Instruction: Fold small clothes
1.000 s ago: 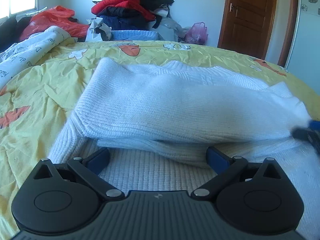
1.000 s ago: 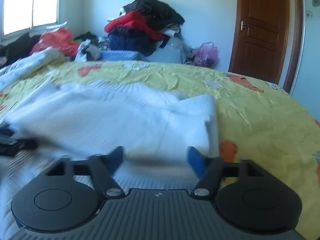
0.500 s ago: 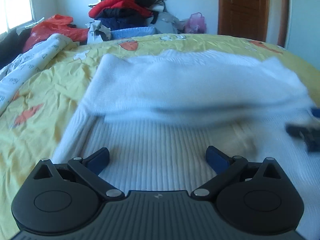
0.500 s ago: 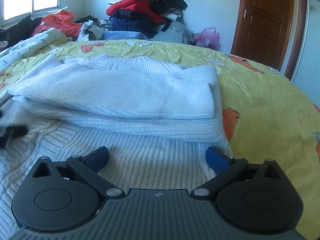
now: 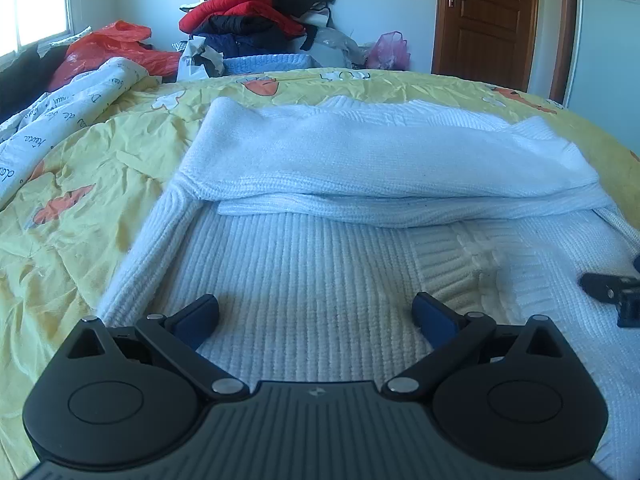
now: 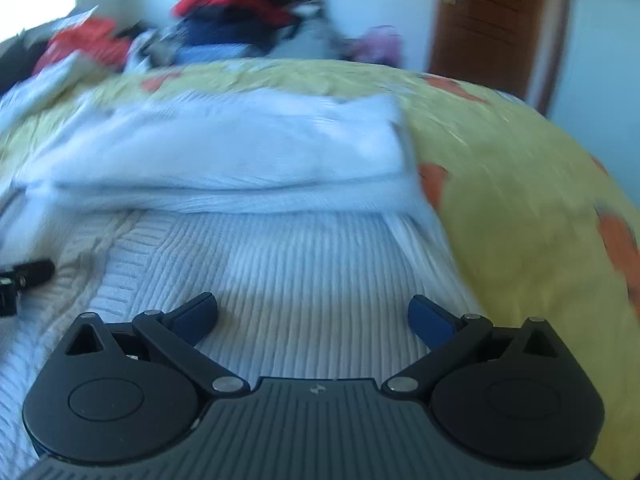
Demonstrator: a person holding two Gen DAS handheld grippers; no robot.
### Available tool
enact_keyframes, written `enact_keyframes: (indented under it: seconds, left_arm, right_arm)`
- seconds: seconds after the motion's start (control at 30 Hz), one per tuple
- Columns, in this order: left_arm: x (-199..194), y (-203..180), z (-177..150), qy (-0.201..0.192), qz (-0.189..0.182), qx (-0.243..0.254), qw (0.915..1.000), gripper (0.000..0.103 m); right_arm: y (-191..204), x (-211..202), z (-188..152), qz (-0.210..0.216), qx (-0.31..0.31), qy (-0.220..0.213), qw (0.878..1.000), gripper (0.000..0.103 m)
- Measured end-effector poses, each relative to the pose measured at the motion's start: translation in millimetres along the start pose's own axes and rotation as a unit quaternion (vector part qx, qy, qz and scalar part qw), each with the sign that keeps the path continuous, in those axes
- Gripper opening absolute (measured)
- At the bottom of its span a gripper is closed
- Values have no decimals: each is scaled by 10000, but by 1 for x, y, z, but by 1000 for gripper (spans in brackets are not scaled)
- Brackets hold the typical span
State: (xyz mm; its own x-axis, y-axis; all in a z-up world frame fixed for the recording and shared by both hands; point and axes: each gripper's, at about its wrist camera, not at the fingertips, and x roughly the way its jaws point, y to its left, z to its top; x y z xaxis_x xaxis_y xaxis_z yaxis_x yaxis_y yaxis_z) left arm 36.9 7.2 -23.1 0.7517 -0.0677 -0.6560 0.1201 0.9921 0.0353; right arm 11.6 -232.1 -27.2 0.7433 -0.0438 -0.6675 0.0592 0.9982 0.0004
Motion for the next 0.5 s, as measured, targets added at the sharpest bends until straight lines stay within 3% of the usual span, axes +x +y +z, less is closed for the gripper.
enact_keyframes:
  seconds: [0.07, 0.23, 0.37, 0.5]
  left_arm:
    - [0, 0, 0, 9, 12, 6, 10000, 103]
    - [-16, -3, -10, 111, 79, 29, 9999, 103]
    - [-30, -2, -28, -63, 54, -72, 9999, 103]
    - [-27, 0, -26, -57, 22, -106, 9999, 103]
  right_arm:
    - [1, -4, -9, -39, -9, -197, 9998, 103]
    - [-1, -3, -8, -16, 23, -186, 9998, 103]
    - [1, -3, -9, -18, 24, -197, 9998, 103]
    - [0, -9, -10, -114, 80, -156, 9998, 102]
